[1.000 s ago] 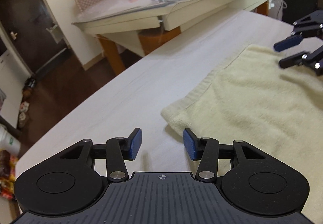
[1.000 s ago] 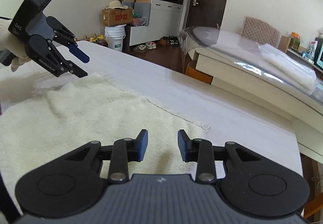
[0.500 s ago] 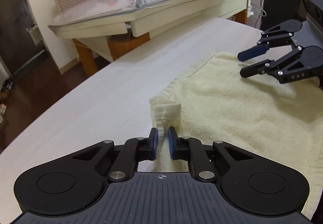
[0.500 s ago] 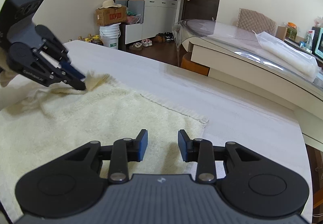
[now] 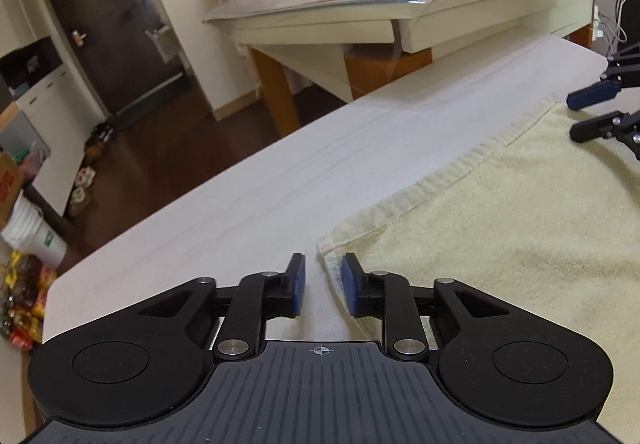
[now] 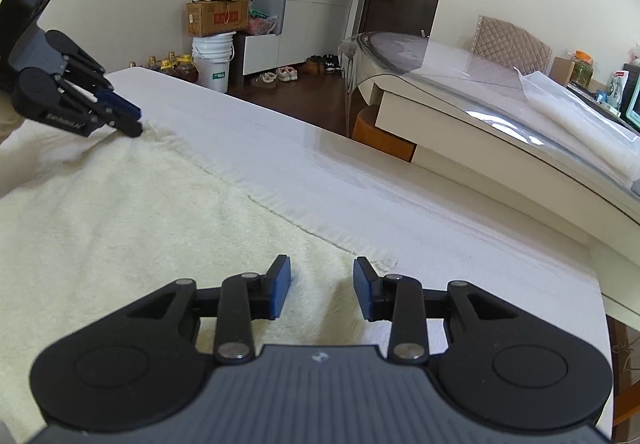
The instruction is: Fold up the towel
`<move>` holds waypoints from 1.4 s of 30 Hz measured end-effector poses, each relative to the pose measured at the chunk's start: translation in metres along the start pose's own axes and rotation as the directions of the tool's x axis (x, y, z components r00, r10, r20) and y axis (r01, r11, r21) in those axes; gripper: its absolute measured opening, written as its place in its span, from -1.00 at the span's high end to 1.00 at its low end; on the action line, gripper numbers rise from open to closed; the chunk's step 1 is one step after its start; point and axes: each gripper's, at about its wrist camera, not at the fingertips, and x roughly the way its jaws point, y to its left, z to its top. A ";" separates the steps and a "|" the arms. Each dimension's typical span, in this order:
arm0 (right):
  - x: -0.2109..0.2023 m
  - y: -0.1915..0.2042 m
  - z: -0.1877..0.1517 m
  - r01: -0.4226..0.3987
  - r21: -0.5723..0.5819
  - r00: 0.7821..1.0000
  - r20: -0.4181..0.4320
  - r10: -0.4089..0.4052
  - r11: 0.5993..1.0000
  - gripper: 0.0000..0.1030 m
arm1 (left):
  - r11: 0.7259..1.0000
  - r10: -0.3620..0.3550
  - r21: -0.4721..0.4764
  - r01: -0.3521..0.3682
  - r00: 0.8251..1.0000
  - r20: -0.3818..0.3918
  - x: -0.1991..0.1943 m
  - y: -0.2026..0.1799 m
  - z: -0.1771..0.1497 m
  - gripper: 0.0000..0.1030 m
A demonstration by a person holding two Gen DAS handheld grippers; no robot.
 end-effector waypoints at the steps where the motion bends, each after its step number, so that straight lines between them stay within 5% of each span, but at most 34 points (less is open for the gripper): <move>1: 0.002 -0.002 0.001 0.012 0.001 1.000 -0.002 -0.012 1.000 0.20 | 1.000 0.001 -0.008 -0.001 1.000 0.004 -0.001 0.002 -0.001 0.22; 9: 0.011 -0.018 0.007 0.070 0.053 0.997 0.009 -0.070 0.996 0.15 | 0.999 0.008 -0.041 -0.006 0.999 0.040 -0.031 0.003 -0.005 0.19; 14: -0.032 -0.003 -0.004 0.024 0.037 0.995 0.095 -0.027 0.999 0.16 | 1.000 0.012 -0.029 -0.011 0.999 0.045 -0.047 -0.007 -0.016 0.14; 20: -0.111 0.046 -0.048 -0.036 -0.138 0.984 0.171 0.059 0.990 0.11 | 0.999 -0.024 -0.044 0.026 0.998 0.062 -0.065 -0.018 -0.028 0.12; 27: -0.172 0.105 -0.108 -0.004 -0.368 0.995 0.087 0.038 0.930 0.01 | 0.994 -0.094 -0.040 0.097 0.992 0.079 -0.093 -0.047 -0.049 0.02; 37: -0.143 0.153 -0.141 0.177 -0.623 0.984 0.128 -0.125 0.762 0.01 | 0.984 -0.178 0.006 0.178 0.980 0.090 -0.134 -0.088 -0.093 0.02; 42: -0.152 0.148 -0.138 0.176 -0.575 0.982 0.156 -0.105 0.799 -0.01 | 0.980 -0.195 0.045 0.192 0.974 0.111 -0.155 -0.105 -0.112 0.02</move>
